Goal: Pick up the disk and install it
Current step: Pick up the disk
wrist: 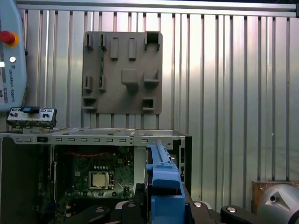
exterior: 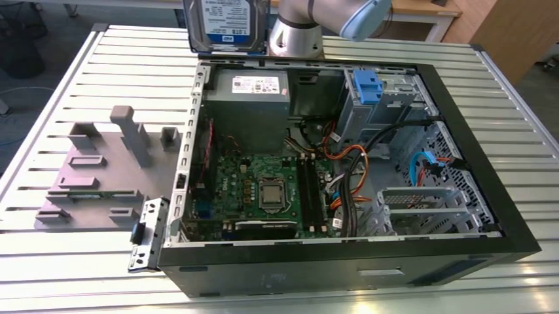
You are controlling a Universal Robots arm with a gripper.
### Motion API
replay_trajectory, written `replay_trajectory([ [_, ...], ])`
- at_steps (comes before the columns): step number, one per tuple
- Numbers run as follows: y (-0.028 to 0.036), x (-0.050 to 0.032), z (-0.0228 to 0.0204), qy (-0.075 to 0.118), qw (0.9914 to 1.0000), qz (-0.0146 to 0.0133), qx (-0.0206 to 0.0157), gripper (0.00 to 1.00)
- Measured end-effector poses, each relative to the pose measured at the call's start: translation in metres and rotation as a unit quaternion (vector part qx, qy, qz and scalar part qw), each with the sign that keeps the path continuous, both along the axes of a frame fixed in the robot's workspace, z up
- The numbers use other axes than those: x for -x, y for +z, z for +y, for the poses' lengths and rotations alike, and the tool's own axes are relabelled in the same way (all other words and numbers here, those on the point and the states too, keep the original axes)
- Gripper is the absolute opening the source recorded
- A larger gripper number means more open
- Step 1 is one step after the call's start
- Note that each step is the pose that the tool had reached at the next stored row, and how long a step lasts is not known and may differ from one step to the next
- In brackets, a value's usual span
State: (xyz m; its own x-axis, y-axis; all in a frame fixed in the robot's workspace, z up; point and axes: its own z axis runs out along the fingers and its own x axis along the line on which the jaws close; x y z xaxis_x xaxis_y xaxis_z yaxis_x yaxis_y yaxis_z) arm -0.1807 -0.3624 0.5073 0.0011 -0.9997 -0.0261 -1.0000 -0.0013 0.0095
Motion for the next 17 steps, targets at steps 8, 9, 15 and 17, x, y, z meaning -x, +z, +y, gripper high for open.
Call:
replay_trajectory([
  [8, 0.0000, -0.0034, 0.0000, 0.000, 1.00000, 0.0000, 0.0000, 0.37],
  [9, 0.0000, -0.0038, 0.0000, 0.000, 1.00000, 0.0000, 0.0000, 0.37],
  [15, 0.0000, -0.0069, 0.0000, 0.000, 1.00000, 0.0000, 0.0000, 0.37],
  [17, 0.0000, -0.0081, 0.0000, 0.000, 1.00000, 0.0000, 0.0000, 0.37],
])
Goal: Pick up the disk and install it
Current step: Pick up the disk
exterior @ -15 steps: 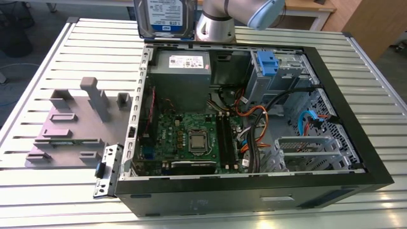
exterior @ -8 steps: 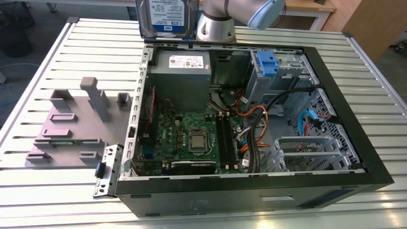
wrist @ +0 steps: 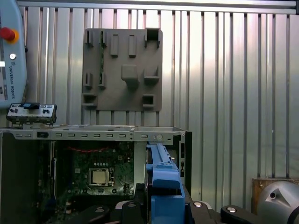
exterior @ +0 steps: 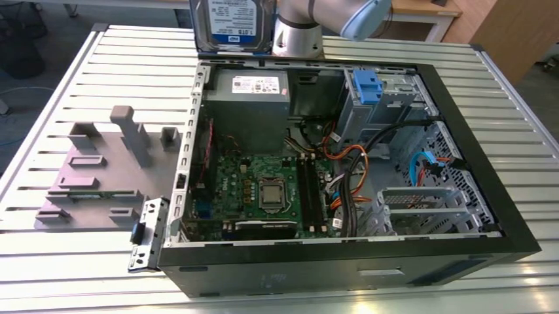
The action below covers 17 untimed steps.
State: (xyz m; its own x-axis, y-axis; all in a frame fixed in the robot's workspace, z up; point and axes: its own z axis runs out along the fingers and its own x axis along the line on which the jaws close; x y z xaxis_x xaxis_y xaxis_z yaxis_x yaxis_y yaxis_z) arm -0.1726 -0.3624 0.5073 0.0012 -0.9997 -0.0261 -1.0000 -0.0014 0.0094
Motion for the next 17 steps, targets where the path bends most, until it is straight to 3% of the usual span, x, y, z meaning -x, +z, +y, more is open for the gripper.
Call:
replay_trajectory([
  [17, 0.0000, -0.0116, 0.0000, 0.000, 1.00000, 0.0000, 0.0000, 0.37],
])
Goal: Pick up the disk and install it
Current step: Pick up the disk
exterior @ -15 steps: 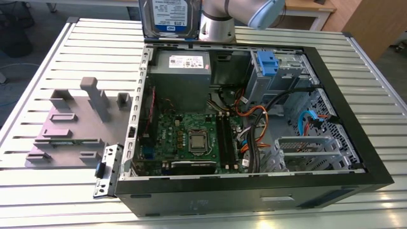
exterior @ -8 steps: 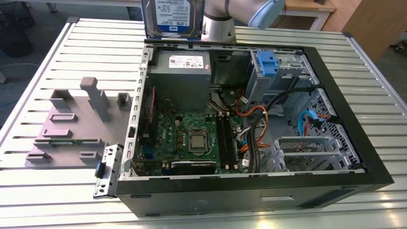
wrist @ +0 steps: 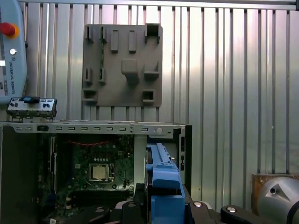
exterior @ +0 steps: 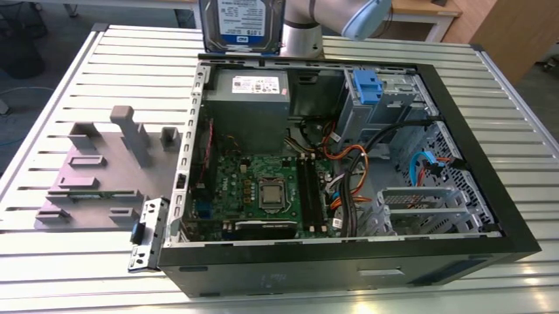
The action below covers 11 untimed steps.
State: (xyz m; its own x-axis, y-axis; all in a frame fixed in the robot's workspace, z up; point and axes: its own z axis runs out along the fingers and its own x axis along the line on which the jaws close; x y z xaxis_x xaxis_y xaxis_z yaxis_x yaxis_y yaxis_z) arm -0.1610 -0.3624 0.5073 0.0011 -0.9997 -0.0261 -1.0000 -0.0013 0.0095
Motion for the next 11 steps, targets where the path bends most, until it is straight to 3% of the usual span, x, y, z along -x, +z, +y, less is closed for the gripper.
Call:
replay_trajectory([
  [11, 0.0000, -0.0076, 0.0000, 0.000, 1.00000, 0.0000, 0.0000, 0.37],
])
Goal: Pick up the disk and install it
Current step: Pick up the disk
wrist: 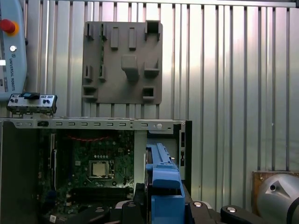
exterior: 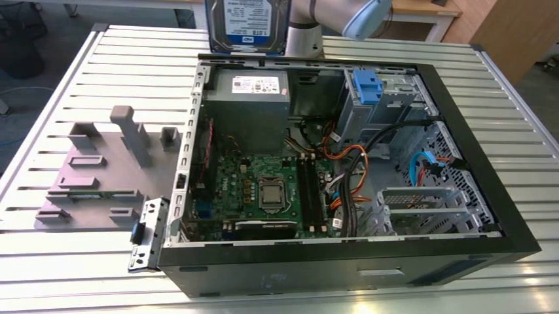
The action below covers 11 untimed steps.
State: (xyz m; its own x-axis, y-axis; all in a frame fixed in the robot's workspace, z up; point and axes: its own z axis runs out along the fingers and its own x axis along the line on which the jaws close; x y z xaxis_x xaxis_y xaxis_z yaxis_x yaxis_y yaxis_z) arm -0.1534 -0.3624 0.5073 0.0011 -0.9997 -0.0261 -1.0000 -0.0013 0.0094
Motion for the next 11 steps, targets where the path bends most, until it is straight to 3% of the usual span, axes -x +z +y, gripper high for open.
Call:
replay_trajectory([
  [11, 0.0000, -0.0071, 0.0000, 0.000, 1.00000, 0.0000, 0.0000, 0.37],
])
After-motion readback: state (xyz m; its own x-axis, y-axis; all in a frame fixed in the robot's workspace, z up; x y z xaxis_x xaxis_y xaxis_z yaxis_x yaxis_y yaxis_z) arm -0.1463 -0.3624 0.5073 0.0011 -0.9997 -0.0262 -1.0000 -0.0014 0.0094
